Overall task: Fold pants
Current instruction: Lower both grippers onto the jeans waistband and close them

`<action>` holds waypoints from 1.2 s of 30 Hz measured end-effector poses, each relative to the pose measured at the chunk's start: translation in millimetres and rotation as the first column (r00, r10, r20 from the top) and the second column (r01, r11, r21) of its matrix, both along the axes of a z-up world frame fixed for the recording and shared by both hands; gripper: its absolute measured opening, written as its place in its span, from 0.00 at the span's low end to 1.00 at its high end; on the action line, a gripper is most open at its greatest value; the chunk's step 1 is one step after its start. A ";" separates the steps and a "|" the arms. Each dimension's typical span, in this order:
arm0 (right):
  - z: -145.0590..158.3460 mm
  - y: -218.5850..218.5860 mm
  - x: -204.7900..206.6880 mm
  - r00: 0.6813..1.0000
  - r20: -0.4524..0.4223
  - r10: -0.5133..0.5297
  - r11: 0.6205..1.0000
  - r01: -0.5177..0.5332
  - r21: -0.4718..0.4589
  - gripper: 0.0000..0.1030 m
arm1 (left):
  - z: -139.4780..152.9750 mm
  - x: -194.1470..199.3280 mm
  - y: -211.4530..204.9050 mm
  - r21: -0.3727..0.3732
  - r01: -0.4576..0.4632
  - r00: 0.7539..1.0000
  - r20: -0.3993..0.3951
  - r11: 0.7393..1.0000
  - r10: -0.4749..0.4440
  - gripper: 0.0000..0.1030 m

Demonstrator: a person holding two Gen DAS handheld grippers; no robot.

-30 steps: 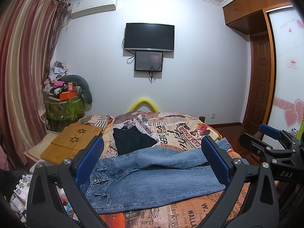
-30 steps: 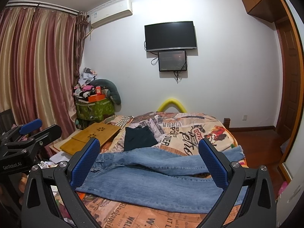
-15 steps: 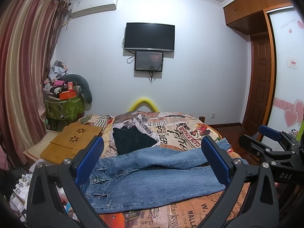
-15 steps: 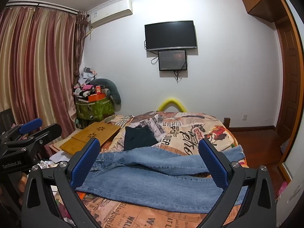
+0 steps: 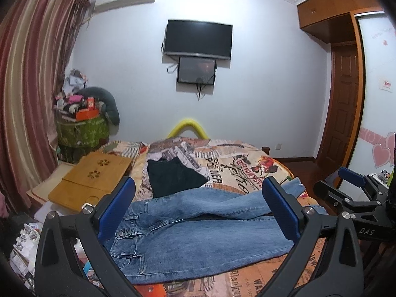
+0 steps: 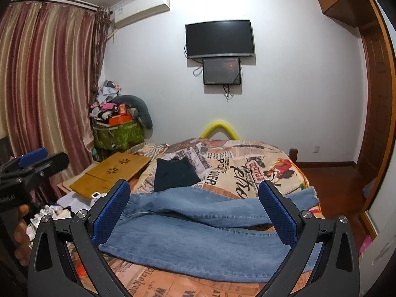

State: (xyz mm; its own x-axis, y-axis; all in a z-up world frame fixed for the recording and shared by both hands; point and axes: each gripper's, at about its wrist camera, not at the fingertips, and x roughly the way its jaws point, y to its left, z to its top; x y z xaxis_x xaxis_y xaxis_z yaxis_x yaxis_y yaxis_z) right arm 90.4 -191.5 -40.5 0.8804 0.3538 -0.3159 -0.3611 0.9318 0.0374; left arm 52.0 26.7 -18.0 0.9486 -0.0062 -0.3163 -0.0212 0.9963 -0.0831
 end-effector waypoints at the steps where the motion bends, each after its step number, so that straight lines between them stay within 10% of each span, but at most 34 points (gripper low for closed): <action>1: -3.7 0.8 7.9 1.000 -0.011 -0.001 1.000 0.001 -0.007 1.00 | -3.0 9.6 5.4 -0.006 0.002 1.000 -0.014 1.000 -0.003 1.00; 20: -65.9 26.2 183.5 0.973 -0.226 0.033 0.981 -0.075 -0.180 1.00 | -97.2 224.5 120.2 0.054 -0.103 0.939 -0.325 0.993 0.115 1.00; 32: -131.8 43.1 286.0 0.892 -0.430 0.137 0.947 -0.246 -0.208 0.97 | -229.2 320.6 208.0 0.071 -0.258 0.754 -0.609 0.964 0.247 0.99; 36: -150.8 51.9 312.7 0.845 -0.505 0.174 0.926 -0.314 -0.207 0.89 | -268.3 333.7 233.4 0.013 -0.276 0.679 -0.705 0.961 0.205 0.68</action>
